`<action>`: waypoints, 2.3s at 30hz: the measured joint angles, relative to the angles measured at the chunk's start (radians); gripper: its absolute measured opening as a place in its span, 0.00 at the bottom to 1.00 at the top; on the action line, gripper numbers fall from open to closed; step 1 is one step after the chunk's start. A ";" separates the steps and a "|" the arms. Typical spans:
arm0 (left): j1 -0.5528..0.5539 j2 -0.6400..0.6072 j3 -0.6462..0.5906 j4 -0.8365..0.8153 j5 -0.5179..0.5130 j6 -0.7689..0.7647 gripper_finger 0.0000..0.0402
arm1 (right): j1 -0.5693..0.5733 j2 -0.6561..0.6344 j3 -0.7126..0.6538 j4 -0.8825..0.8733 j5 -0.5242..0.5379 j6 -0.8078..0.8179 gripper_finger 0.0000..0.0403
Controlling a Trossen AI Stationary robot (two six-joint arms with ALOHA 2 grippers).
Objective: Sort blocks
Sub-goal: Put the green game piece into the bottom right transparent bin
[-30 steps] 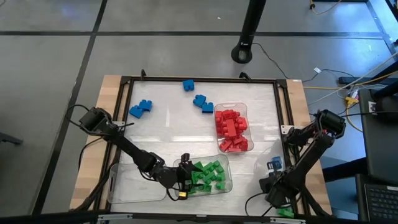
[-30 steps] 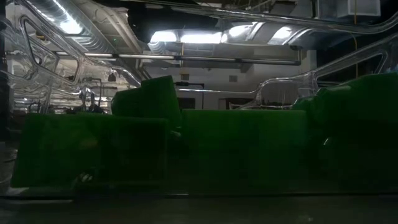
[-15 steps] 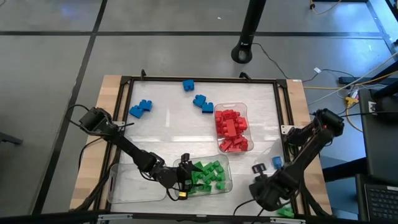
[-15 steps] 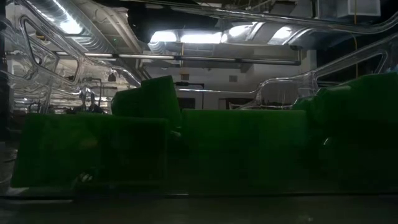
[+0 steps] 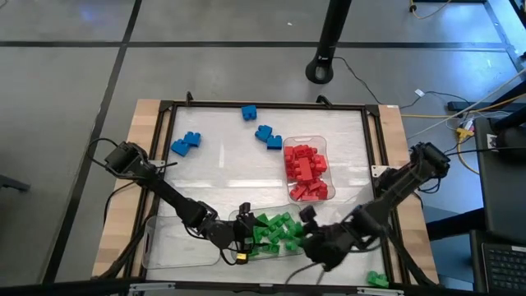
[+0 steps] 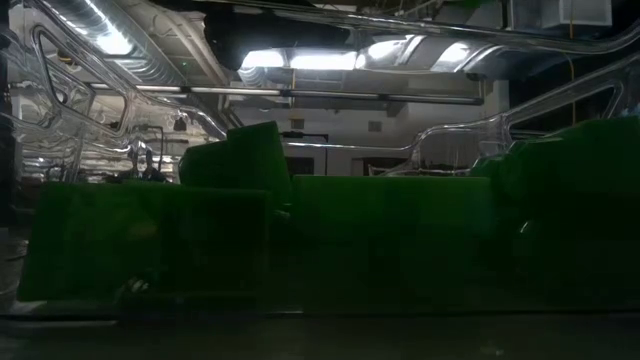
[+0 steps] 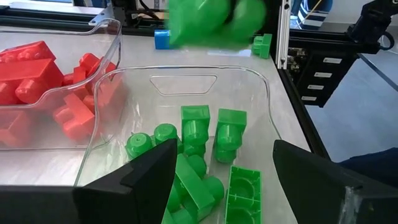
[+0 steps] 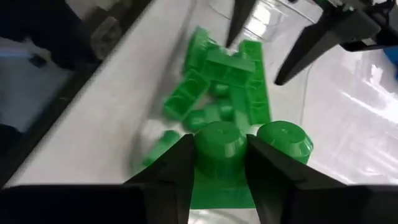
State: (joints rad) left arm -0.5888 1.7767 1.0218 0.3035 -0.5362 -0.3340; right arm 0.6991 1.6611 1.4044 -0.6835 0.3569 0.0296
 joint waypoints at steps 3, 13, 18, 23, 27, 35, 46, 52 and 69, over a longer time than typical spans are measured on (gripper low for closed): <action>-0.001 0.000 0.000 -0.001 0.000 0.000 0.64 | -0.041 0.035 -0.001 0.044 -0.005 -0.040 0.36; -0.002 0.000 0.000 -0.005 0.000 0.001 0.64 | -0.099 0.089 -0.001 0.092 -0.134 -0.097 0.57; -0.002 0.000 0.000 -0.006 0.000 0.001 0.64 | -0.099 0.089 0.004 0.075 -0.163 -0.089 0.73; -0.002 0.000 0.000 0.017 0.000 0.015 0.64 | -0.098 0.089 0.005 0.089 -0.168 -0.088 0.81; 0.005 0.000 0.000 0.110 0.000 0.048 0.64 | -0.098 0.089 0.005 0.085 -0.165 -0.103 0.82; 0.063 0.004 0.000 0.182 -0.143 -0.015 0.64 | -0.098 0.089 0.005 0.084 -0.140 -0.149 0.82; 0.114 0.029 0.000 0.183 -0.150 -0.078 0.64 | -0.098 0.089 0.004 0.079 -0.113 -0.169 0.82; 0.109 0.048 0.001 0.144 -0.146 -0.106 0.64 | -0.105 0.091 0.003 0.076 -0.123 -0.166 0.82; 0.059 0.005 0.002 0.081 -0.126 -0.039 0.64 | -0.109 0.089 0.005 0.062 -0.069 -0.170 0.82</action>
State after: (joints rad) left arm -0.5301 1.7818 1.0237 0.3842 -0.6623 -0.3731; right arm 0.5900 1.7496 1.4094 -0.6212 0.2878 -0.1403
